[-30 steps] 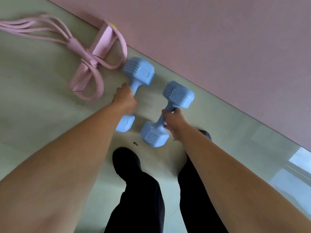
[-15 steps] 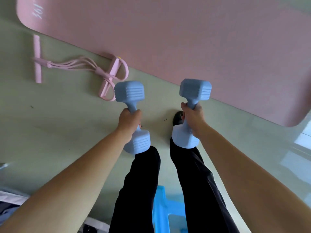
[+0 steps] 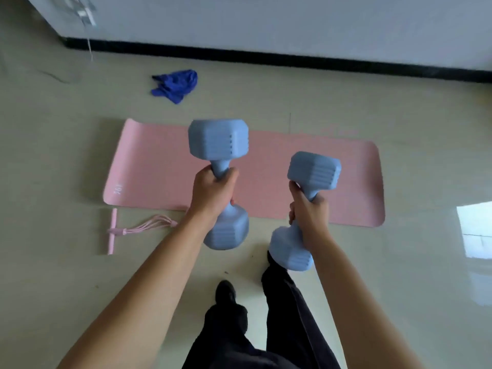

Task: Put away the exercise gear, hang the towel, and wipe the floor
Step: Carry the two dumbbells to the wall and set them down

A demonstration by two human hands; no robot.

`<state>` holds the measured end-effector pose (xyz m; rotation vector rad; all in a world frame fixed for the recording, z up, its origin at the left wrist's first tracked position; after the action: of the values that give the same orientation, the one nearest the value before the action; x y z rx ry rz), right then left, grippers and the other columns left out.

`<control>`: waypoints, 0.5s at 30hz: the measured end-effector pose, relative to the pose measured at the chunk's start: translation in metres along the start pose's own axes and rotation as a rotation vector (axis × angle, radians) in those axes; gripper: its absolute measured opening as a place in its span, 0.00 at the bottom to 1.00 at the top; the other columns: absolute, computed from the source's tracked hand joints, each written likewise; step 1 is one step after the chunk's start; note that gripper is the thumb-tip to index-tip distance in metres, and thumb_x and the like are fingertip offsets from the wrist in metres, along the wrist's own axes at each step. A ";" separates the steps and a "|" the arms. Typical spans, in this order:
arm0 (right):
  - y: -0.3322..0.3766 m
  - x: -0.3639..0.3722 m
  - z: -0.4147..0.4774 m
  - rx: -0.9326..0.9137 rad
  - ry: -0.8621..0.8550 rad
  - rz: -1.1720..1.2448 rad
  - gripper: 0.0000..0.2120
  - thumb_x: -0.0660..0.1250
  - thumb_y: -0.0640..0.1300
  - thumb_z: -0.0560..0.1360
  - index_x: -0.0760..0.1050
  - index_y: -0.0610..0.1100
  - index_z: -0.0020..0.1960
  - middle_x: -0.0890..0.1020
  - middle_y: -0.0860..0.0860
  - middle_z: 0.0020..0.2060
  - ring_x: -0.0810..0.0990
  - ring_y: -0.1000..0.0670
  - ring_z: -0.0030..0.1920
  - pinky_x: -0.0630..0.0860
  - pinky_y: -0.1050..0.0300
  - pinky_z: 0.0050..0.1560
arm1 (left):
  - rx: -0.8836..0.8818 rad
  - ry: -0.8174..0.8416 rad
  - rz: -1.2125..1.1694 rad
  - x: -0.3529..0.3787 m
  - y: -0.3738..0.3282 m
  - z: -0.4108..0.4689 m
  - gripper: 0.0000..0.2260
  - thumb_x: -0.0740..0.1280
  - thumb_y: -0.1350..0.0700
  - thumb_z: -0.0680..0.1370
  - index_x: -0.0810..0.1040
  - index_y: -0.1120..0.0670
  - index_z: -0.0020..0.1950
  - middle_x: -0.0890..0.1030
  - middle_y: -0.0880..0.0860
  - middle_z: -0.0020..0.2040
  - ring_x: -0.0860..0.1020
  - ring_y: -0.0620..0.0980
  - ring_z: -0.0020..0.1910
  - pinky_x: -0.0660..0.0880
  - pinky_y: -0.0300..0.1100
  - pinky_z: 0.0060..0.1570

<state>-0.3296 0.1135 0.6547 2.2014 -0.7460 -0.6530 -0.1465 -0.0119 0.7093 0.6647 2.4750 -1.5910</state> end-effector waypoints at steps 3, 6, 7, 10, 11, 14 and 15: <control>0.048 -0.053 -0.060 -0.064 -0.104 0.122 0.17 0.71 0.50 0.75 0.68 0.44 0.35 0.71 0.45 0.27 0.69 0.48 0.25 0.68 0.55 0.30 | 0.150 0.065 -0.020 0.004 -0.068 -0.045 0.13 0.66 0.55 0.74 0.70 0.59 0.32 0.73 0.55 0.26 0.71 0.50 0.26 0.70 0.38 0.28; 0.089 -0.115 -0.104 -0.135 -0.227 0.250 0.14 0.70 0.48 0.75 0.70 0.43 0.37 0.72 0.45 0.28 0.70 0.48 0.26 0.69 0.58 0.28 | 0.290 0.168 -0.043 0.028 -0.133 -0.088 0.14 0.66 0.57 0.73 0.69 0.58 0.28 0.72 0.55 0.24 0.71 0.50 0.25 0.71 0.40 0.29; 0.100 -0.135 -0.117 -0.164 -0.260 0.276 0.14 0.70 0.48 0.75 0.70 0.43 0.37 0.72 0.45 0.28 0.70 0.47 0.27 0.70 0.59 0.27 | 0.332 0.203 -0.046 0.037 -0.152 -0.103 0.15 0.66 0.57 0.73 0.69 0.58 0.28 0.72 0.56 0.24 0.71 0.50 0.25 0.72 0.41 0.31; 0.126 -0.196 -0.147 -0.251 -0.323 0.388 0.14 0.70 0.49 0.75 0.71 0.42 0.39 0.73 0.44 0.28 0.71 0.48 0.27 0.71 0.56 0.29 | 0.444 0.283 -0.061 0.069 -0.202 -0.149 0.15 0.66 0.57 0.72 0.69 0.57 0.27 0.72 0.57 0.24 0.71 0.51 0.25 0.72 0.43 0.33; 0.130 -0.218 -0.155 -0.277 -0.346 0.411 0.14 0.70 0.49 0.74 0.71 0.41 0.38 0.73 0.43 0.28 0.71 0.48 0.26 0.71 0.56 0.29 | 0.475 0.303 -0.062 0.082 -0.216 -0.164 0.15 0.66 0.57 0.72 0.68 0.58 0.27 0.72 0.57 0.24 0.70 0.51 0.25 0.72 0.43 0.33; 0.138 -0.289 -0.168 -0.329 -0.414 0.484 0.16 0.70 0.49 0.74 0.70 0.42 0.34 0.73 0.45 0.25 0.71 0.48 0.26 0.71 0.53 0.32 | 0.545 0.352 -0.082 0.135 -0.253 -0.205 0.14 0.66 0.58 0.72 0.68 0.59 0.29 0.71 0.59 0.25 0.69 0.52 0.26 0.71 0.45 0.33; 0.140 -0.315 -0.169 -0.346 -0.435 0.503 0.16 0.71 0.49 0.73 0.70 0.43 0.33 0.73 0.45 0.25 0.70 0.48 0.26 0.70 0.52 0.33 | 0.563 0.371 -0.097 0.158 -0.265 -0.219 0.13 0.66 0.58 0.72 0.68 0.59 0.29 0.70 0.58 0.26 0.69 0.53 0.26 0.71 0.45 0.33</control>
<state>-0.4882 0.3223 0.9355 1.4869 -1.2487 -0.9237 -0.3725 0.1366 0.9733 0.9987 2.3019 -2.4327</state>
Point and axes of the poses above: each hand's wrist, its own z-axis towards the middle knuckle, its own x-axis out of the palm, y = z × x, the point moved 5 cm from there along z, towards the middle knuckle
